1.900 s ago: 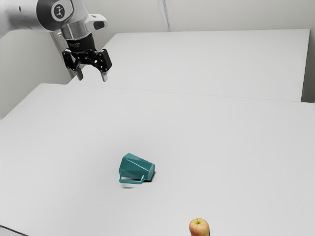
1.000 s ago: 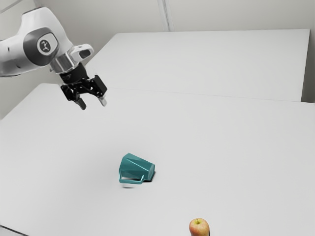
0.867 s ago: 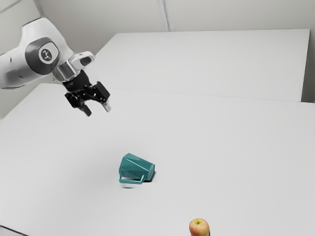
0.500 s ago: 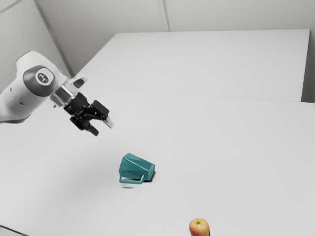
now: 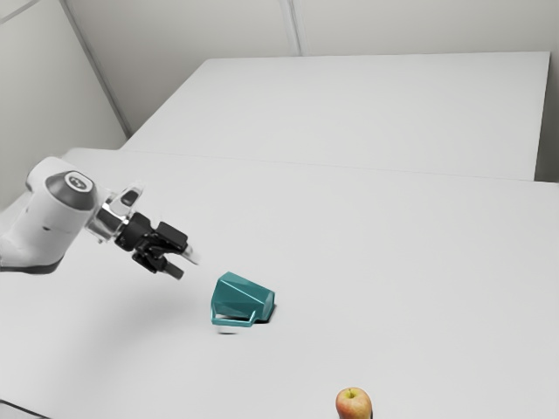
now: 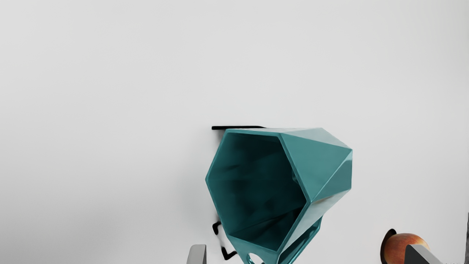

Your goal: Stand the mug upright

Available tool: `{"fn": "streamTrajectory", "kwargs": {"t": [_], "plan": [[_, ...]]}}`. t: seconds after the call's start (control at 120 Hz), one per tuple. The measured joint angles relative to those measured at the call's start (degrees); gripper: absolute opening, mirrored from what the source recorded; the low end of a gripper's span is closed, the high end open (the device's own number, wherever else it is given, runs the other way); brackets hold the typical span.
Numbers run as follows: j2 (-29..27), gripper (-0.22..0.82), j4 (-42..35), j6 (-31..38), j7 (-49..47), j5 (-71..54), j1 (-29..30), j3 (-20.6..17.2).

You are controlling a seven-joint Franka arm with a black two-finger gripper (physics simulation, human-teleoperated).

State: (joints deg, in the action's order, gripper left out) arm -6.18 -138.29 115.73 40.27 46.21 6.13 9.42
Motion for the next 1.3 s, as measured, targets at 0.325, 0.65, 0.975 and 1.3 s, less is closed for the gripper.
{"fn": "streamTrajectory", "kwargs": {"t": [0.325,0.65,0.975,1.3], "plan": [[5.04,0.59,-0.64,0.24,11.28,6.60,1.29,0.34],[4.28,0.59,-2.98,0.56,18.36,8.67,0.42,0.27],[3.98,0.59,-3.23,0.85,21.05,10.41,-3.05,0.25],[4.08,0.59,-3.23,0.97,21.23,11.75,-5.49,0.25]]}}
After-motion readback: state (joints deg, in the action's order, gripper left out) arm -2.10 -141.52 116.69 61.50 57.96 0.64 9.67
